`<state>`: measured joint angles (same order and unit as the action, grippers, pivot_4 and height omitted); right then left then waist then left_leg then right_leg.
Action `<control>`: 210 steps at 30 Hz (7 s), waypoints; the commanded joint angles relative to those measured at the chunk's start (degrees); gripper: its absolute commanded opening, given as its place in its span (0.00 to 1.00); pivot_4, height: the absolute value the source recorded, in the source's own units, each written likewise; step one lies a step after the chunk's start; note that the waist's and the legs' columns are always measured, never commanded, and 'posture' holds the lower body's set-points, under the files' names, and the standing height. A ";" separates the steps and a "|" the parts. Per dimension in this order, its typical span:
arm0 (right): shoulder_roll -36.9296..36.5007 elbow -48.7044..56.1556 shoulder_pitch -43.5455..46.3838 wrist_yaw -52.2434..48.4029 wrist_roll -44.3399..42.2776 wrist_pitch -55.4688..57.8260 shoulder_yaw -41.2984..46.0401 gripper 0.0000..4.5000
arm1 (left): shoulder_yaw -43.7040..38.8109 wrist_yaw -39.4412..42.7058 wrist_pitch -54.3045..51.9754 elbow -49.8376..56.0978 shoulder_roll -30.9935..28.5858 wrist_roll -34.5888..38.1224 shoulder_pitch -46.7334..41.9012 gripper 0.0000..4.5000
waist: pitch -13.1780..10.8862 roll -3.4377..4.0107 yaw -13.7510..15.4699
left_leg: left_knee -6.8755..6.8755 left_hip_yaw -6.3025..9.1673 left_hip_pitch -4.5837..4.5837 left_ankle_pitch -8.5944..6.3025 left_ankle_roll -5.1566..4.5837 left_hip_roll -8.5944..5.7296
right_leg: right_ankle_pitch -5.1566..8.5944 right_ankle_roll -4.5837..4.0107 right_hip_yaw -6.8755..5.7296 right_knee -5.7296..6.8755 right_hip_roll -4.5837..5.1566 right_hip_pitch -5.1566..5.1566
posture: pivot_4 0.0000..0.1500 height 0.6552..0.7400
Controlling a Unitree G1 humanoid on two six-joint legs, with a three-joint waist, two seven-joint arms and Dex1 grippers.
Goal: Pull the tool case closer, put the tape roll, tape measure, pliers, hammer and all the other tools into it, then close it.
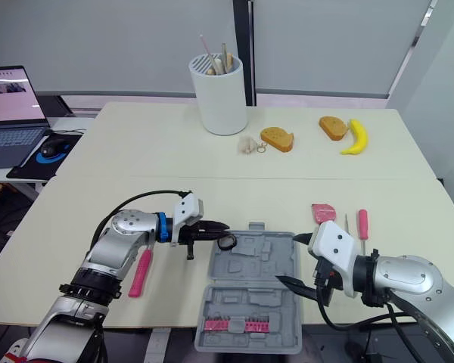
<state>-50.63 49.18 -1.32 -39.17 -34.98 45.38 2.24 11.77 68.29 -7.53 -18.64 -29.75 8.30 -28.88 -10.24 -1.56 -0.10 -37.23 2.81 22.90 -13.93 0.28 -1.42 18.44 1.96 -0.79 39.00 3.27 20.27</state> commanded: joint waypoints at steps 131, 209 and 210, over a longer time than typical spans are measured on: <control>37.50 -44.31 9.20 28.82 29.44 -12.02 0.77 0.01 | -2.67 3.09 -6.71 35.73 -6.64 16.96 10.63 1.00 | -0.02 0.18 -1.28 | 0.25 -0.26 -0.05 0.08 0.28 0.13 | 0.02 -0.20 0.17 0.14 -0.11 0.20 | 1.00 1.00; -1.49 2.15 -34.29 -11.64 10.37 -7.67 16.70 0.86 | -0.64 8.45 -4.66 42.39 -11.44 17.14 18.32 1.00 | 0.00 0.37 -0.10 | 0.18 -0.07 -0.25 0.10 0.25 0.24 | 0.19 0.16 0.10 -0.05 -0.19 -0.10 | 1.00 1.00; -3.24 0.24 -32.26 -13.66 10.84 -9.87 16.58 0.94 | -0.55 8.42 -4.66 42.36 -11.32 17.10 18.23 1.00 | -0.01 0.35 -0.03 | 0.18 -0.06 -0.26 0.11 0.24 0.24 | 0.20 0.16 0.09 -0.05 -0.20 -0.11 | 1.00 1.00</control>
<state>-52.38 51.19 -34.76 -48.77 -24.54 39.90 17.63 10.94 76.87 -13.00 22.79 -41.28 24.77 -10.23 -10.25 -1.21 -0.13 -37.06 2.76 22.61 -13.82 0.51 -1.17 18.64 2.13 -0.73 38.95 3.06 20.13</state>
